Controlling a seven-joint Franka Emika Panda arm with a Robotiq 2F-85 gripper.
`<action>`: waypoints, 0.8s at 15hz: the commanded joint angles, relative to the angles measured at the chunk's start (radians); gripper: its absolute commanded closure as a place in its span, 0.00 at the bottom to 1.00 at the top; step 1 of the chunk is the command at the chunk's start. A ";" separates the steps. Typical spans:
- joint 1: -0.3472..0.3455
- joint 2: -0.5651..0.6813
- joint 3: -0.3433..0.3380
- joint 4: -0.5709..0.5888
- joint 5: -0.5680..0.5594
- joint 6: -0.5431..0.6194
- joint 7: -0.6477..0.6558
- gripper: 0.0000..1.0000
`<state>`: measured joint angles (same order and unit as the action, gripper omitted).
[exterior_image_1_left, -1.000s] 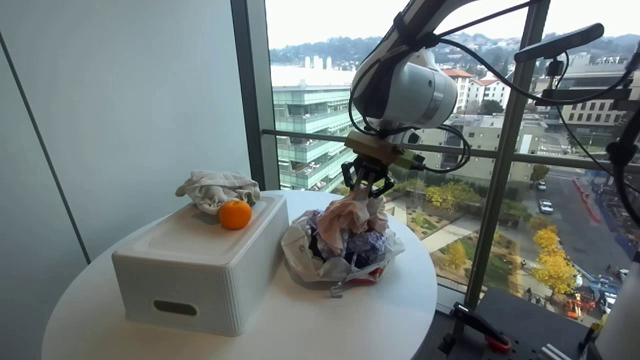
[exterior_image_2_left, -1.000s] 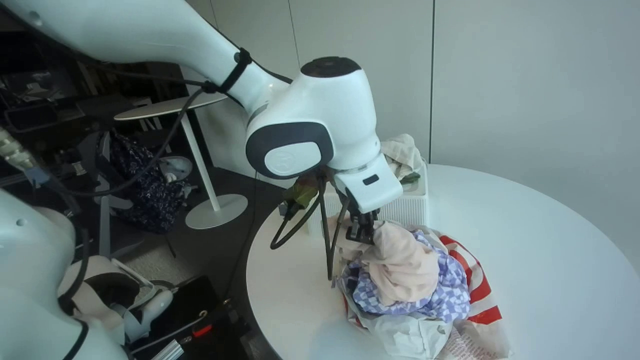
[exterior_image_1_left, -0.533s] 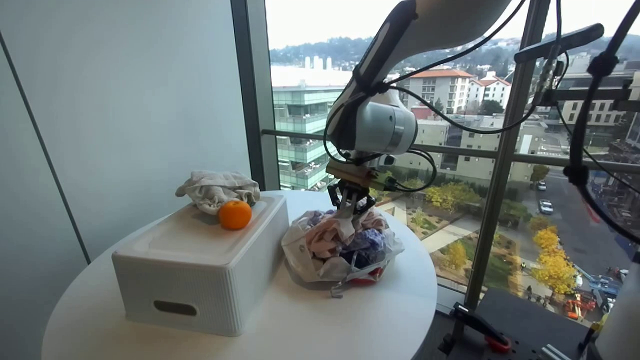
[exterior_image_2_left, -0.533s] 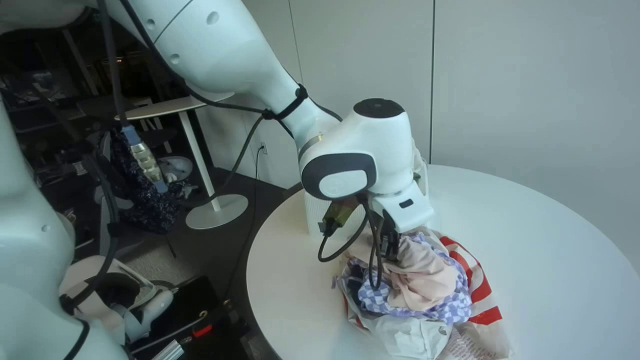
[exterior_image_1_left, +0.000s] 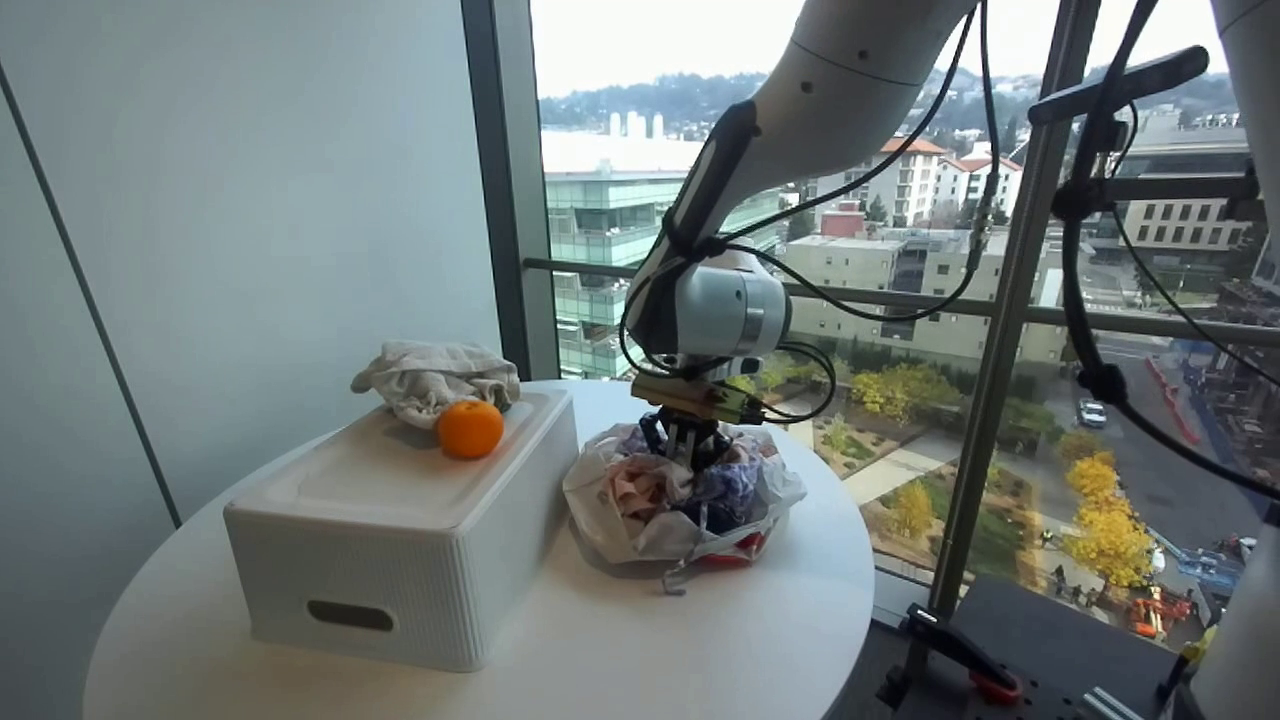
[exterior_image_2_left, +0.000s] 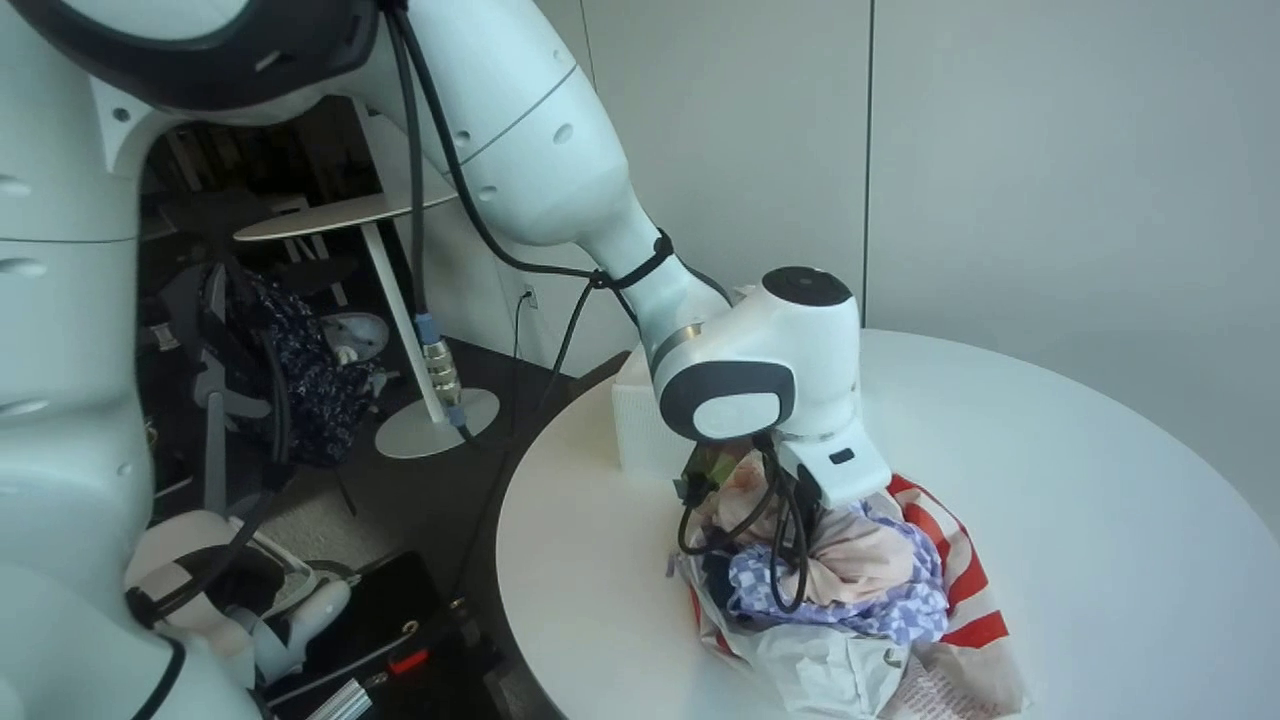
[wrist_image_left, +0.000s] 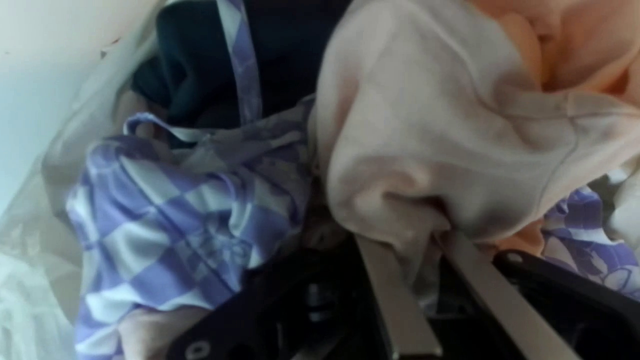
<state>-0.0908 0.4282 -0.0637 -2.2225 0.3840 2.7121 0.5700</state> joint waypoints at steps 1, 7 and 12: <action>0.033 0.045 -0.028 0.052 -0.014 -0.022 0.019 0.94; 0.254 -0.071 -0.249 -0.005 -0.464 -0.159 0.321 0.38; 0.287 -0.172 -0.257 -0.004 -0.723 -0.173 0.475 0.01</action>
<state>0.1711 0.3369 -0.3077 -2.2084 -0.2146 2.5514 0.9665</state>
